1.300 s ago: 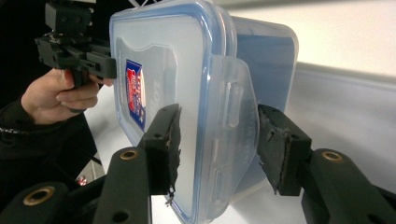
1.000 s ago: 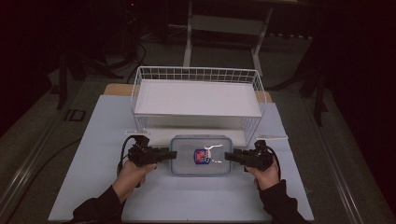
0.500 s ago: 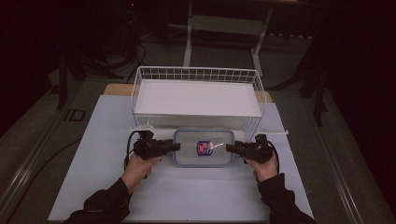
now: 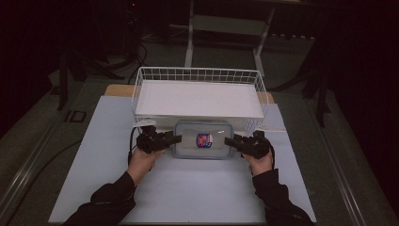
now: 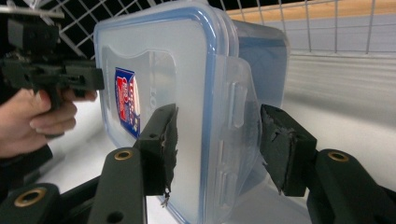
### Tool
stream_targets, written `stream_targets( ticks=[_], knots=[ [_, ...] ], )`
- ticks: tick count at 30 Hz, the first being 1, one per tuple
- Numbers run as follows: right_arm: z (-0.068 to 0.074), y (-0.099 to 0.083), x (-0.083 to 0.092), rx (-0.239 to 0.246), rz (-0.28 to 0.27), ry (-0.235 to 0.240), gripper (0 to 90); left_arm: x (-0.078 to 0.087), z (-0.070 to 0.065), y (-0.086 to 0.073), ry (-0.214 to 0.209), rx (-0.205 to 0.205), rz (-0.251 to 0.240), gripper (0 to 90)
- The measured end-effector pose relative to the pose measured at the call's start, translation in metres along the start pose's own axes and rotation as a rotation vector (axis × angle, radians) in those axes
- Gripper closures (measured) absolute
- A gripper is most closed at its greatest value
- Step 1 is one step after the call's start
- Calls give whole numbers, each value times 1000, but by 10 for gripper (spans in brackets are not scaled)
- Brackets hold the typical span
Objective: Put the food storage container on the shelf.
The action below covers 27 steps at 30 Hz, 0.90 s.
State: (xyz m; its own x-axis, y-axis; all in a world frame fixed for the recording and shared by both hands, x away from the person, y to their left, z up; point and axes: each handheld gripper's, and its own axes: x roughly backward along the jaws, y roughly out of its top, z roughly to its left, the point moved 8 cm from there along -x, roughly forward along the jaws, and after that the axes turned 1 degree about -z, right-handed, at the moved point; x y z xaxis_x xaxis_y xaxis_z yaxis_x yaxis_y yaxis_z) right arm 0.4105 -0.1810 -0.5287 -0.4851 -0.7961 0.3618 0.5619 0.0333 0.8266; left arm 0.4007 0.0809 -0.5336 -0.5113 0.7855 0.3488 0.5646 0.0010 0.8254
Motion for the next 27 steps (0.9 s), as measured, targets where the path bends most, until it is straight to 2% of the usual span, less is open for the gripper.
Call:
stream_targets(
  ticks=[2,4,6,8,9,10,11,12,14,15,16,17,18,20,21,22,25,26,27],
  knots=[
    [-1,1,-1,1,-3,3,481,-1,0,0,2,-3,-8,532],
    [-5,2,-2,-27,-12,4,474,-2,2,1,-2,7,-28,530],
    [-6,2,-3,-31,-18,-4,471,-3,3,2,-1,6,-35,530],
    [-6,4,-4,-10,-25,-48,458,-5,4,2,7,-3,-55,517],
    [-6,4,-4,-10,-25,-48,458,-5,4,2,7,-3,-55,504],
    [-7,4,-5,10,-24,-88,453,-9,4,1,40,-25,-66,476],
    [-7,4,-5,10,-24,-88,453,-9,4,1,40,-25,-66,464],
    [-7,4,-7,22,-25,-117,483,-11,9,-1,62,-43,-72,457],
    [-8,4,-9,21,-19,-130,487,-13,11,-2,72,-49,-65,474],
    [-9,2,-11,21,-12,-141,446,-14,13,-3,84,-40,-71,468],
    [-10,1,-14,12,0,-154,390,-14,15,-2,94,-13,-100,460],
    [-12,1,-14,-18,-10,-152,429,-15,16,-1,90,-4,-96,495],
    [-12,2,-15,-43,-6,-156,432,-16,17,0,108,-4,-98,481],
    [-13,4,-16,-30,-8,-170,430,-17,16,0,117,-5,-100,460],
    [-13,4,-16,-30,-8,-170,430,-18,16,0,115,-12,-97,460],
    [-12,5,-16,-16,-5,-179,429,-19,16,-1,104,1,-87,428],
    [-12,5,-16,-2,-3,-188,430,-17,16,-1,108,6,-82,416],
    [-8,5,-14,-2,2,-193,410,-15,13,0,98,-11,-82,396],
    [-8,5,-14,-2,2,-193,410,-15,13,0,98,-11,-82,393]
  ],
)
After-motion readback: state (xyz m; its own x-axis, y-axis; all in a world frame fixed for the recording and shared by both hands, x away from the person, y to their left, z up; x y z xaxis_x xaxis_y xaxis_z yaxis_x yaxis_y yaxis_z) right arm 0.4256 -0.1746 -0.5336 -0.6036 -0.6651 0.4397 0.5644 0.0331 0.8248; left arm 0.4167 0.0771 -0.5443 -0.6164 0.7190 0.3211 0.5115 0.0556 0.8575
